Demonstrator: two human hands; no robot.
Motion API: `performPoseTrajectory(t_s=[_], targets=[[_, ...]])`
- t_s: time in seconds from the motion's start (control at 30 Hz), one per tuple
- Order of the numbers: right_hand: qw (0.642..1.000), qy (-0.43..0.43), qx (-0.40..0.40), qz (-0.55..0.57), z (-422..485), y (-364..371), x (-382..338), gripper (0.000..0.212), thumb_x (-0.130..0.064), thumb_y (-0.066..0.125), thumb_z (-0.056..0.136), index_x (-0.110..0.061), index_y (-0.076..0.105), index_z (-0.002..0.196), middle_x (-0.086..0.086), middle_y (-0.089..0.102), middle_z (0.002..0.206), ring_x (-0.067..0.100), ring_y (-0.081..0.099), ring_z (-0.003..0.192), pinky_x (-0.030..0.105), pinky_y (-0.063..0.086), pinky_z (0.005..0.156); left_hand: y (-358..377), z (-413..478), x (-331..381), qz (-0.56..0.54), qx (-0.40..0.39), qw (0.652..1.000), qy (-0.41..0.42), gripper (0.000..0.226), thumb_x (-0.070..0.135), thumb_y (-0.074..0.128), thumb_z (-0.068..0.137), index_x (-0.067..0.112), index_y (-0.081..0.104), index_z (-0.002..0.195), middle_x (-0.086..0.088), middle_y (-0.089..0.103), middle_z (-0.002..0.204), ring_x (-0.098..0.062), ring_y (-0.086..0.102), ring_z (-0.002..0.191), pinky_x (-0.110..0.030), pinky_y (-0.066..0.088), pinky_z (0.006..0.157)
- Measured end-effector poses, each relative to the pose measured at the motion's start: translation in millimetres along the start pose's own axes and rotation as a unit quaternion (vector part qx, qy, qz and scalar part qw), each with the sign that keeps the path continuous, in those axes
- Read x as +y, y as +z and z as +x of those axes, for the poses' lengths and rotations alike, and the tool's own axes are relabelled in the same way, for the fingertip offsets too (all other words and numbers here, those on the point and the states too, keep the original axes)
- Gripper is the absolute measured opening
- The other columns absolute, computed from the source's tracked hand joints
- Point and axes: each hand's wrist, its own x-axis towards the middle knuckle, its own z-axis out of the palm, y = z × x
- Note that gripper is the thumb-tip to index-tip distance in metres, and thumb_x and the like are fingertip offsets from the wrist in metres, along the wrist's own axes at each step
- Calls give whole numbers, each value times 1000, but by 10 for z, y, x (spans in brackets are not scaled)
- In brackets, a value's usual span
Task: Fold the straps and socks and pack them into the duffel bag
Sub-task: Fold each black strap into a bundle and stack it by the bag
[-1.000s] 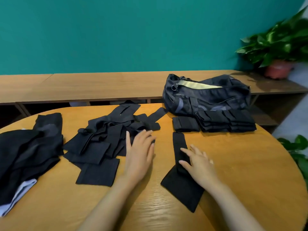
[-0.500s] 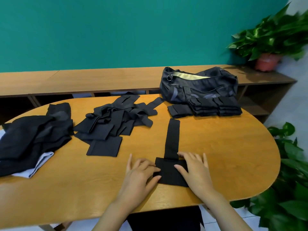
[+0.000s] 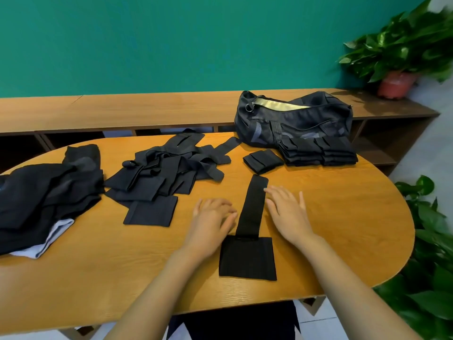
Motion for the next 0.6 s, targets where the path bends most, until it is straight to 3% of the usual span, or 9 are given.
performPoseTrajectory(t_s=[0.27,0.4,0.6], targets=[[983,-77,-38,-162,1076,-118,194,69,-7,40,101,-31,5,155,-4,4,164,19,-4,150,53,-4,120,258,1331,-11,89,-125,988,13,49,43,43,100,25,40,146,5,36,154,-14,25,143,-50,4,118],[953,-141,-80,-256,1332,-55,301,59,-22,36,105,-33,6,155,1,9,164,24,11,150,46,0,122,448,1387,-141,105,-216,966,100,60,57,37,97,39,20,152,10,12,162,-12,3,148,-58,-9,116],[949,-85,-59,-298,1564,187,284,57,-24,32,106,-29,4,156,6,9,163,29,16,147,40,11,120,486,1185,-345,129,-172,971,101,55,58,25,99,39,22,151,14,12,161,-11,-6,149,-57,-17,114]])
